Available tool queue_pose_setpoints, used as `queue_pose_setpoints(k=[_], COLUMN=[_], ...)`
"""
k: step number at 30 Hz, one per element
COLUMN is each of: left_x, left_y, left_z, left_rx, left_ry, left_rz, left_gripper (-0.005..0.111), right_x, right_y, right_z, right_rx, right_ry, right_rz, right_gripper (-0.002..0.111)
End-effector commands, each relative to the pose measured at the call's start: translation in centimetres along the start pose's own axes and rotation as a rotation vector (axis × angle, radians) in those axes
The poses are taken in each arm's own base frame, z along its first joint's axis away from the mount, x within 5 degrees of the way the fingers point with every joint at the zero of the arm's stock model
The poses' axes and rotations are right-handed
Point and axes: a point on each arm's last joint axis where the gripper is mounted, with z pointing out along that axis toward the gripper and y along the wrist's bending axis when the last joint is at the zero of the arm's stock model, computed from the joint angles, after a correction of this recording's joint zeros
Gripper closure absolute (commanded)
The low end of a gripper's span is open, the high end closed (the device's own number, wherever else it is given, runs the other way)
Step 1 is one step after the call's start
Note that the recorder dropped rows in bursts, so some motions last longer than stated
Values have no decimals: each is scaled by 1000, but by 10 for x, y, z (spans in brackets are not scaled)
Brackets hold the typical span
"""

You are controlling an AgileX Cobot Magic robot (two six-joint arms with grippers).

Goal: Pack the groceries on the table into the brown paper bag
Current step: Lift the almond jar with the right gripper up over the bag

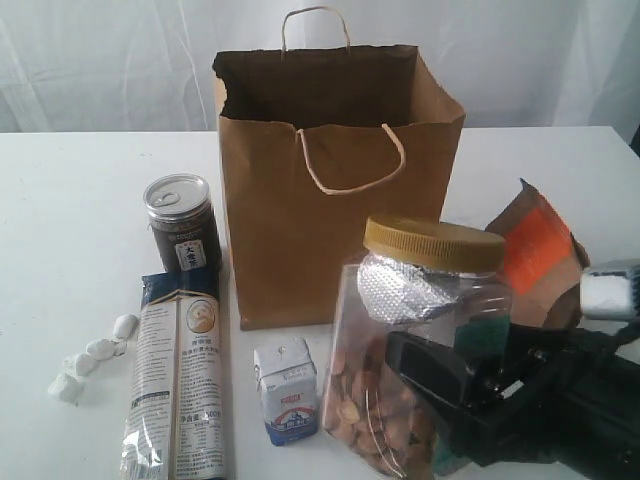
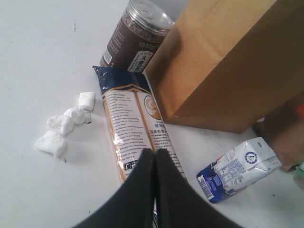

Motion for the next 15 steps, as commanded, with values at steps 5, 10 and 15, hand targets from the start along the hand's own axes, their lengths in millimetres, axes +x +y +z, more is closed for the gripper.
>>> queue_pose_setpoints(k=[5,10,15], left_x=[1,1,1], left_y=[0,0,0], left_z=[0,0,0], left_rx=[12,12,12], left_ry=[8,8,8], left_rz=[-6,-6,-6], left_gripper=[107,107,107], right_x=[-55,-87,-123], right_y=[33,50,65], right_z=[-31,-41,-50], right_rx=[-180,-227,-236], right_ry=[-184,-295,-465], right_rz=[21,-52,-112], right_gripper=[108,108,108])
